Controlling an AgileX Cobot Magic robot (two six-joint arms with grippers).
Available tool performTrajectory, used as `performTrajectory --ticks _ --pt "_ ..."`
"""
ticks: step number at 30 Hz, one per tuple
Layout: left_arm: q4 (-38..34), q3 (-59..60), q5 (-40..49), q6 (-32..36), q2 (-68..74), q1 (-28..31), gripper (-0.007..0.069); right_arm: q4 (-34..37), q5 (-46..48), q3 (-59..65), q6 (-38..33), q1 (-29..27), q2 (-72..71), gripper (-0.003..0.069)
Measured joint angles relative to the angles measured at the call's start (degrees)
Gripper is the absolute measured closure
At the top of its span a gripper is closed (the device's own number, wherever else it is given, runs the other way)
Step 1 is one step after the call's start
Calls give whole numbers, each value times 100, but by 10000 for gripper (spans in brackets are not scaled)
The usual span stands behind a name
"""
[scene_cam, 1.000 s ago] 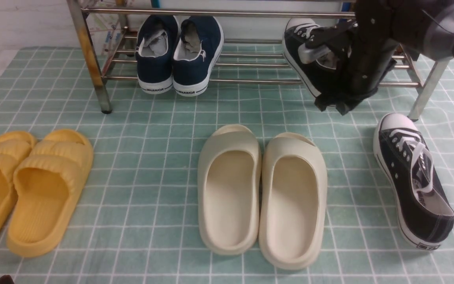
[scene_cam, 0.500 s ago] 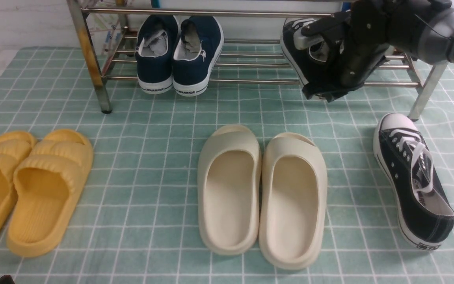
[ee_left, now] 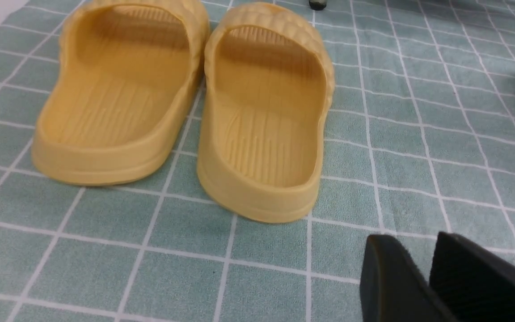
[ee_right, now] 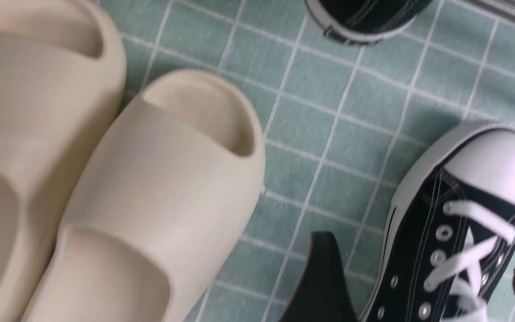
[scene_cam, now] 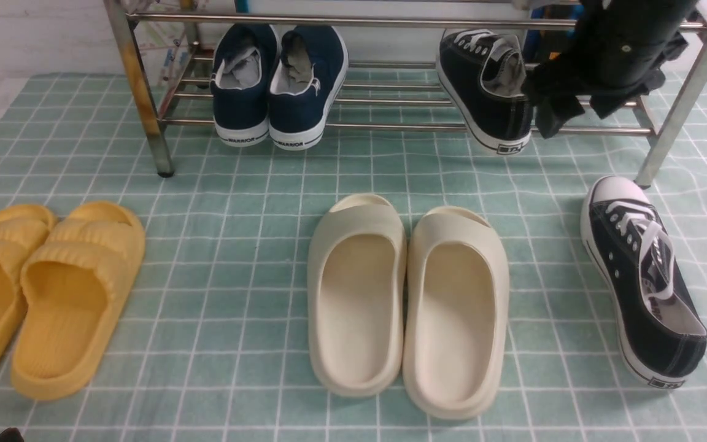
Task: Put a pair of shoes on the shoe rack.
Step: Use the right arm to grab the shoe closest to it
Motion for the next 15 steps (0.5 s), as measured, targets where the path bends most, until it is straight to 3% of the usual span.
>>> performTrajectory --ticks 7,15 --pt "0 0 0 0 0 0 455 58 -78 2346 132 0 -1424 102" --pt "0 0 0 0 0 0 447 -61 -1537 4479 523 0 -2009 100"
